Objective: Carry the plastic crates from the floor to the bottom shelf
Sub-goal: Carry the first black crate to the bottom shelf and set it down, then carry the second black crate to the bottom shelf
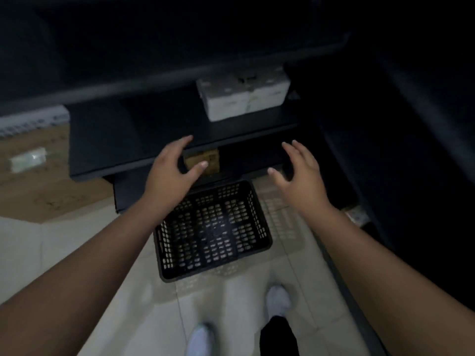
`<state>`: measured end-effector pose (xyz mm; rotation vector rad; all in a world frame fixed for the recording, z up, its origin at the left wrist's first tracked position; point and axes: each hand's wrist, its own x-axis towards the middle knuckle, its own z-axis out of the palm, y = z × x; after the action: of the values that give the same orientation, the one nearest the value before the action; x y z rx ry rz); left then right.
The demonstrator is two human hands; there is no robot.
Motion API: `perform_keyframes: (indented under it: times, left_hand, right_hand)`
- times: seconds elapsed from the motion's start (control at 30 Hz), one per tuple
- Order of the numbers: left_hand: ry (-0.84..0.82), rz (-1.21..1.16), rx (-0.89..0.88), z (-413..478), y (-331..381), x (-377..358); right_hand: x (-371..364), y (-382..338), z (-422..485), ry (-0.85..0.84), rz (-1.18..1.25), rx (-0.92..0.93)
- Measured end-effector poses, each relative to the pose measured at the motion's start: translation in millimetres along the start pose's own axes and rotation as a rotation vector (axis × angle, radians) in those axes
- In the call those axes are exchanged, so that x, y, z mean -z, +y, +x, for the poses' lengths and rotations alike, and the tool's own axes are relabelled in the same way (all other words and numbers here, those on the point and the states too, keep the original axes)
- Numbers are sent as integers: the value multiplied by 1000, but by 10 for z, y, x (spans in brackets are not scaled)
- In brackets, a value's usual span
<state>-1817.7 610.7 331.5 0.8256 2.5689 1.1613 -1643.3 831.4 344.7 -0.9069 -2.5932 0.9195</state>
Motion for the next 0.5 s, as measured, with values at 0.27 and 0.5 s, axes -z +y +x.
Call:
perform_keyframes:
  times: [0.27,0.5]
  left_hand:
    - [-103,-84,-451,-194,2448,766]
    - [-275,-101,-722,-1307,3645,555]
  right_hand:
    - [2249,-887,-1167,376,-40,-63]
    - [3446,-766,-3162,582,-188,-275]
